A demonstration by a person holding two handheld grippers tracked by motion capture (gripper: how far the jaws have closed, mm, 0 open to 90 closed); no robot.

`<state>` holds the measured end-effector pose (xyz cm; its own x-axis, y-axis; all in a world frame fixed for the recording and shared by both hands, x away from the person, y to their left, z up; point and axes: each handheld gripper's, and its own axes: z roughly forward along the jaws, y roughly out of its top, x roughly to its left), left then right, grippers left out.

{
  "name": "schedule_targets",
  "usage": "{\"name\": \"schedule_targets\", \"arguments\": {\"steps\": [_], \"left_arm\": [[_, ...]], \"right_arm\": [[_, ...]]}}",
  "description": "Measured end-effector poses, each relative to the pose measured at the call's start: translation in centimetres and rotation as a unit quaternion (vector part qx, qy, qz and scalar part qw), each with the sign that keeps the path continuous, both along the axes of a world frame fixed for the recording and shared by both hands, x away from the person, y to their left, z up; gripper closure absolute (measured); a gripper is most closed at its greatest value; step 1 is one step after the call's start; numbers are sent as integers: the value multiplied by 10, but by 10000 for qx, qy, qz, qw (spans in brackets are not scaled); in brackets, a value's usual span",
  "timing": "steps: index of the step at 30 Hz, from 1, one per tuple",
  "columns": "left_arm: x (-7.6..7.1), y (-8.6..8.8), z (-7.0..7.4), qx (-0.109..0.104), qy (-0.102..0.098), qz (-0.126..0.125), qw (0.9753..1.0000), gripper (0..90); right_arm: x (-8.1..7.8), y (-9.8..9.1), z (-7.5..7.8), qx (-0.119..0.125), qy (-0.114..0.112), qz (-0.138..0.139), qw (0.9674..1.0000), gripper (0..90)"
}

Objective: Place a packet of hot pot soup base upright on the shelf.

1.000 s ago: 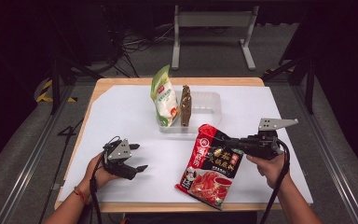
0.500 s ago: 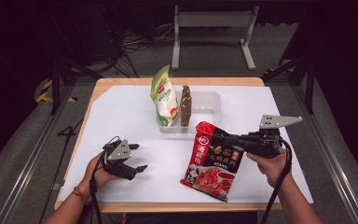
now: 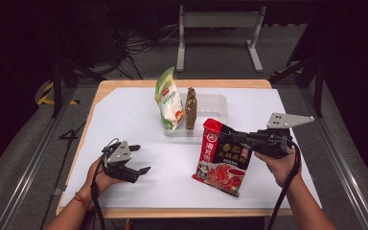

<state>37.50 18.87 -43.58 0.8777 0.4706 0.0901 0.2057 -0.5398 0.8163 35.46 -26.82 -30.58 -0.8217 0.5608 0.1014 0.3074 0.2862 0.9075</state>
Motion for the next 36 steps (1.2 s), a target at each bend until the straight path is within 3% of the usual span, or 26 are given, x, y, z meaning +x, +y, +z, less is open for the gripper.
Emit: {"name": "schedule_targets", "arguments": {"steps": [4,15,20,24,36], "left_arm": [[-1,3,1,-112,-111,223,9996,94],[2,7,0,-259,-42,341,9991,57],[3,8,0,-296,-26,519,9982,26],[4,9,0,-330,-10,549,9979,26],[3,5,-2,-156,47,393,9991,26]], "right_arm": [[4,0,5,17,-84,-73,9999,895],[10,-2,15,76,-241,-257,9993,895],[12,-4,24,64,-361,-426,9984,895],[13,-4,28,71,-436,-475,9979,895],[17,1,42,117,-594,-583,9965,894]]}}
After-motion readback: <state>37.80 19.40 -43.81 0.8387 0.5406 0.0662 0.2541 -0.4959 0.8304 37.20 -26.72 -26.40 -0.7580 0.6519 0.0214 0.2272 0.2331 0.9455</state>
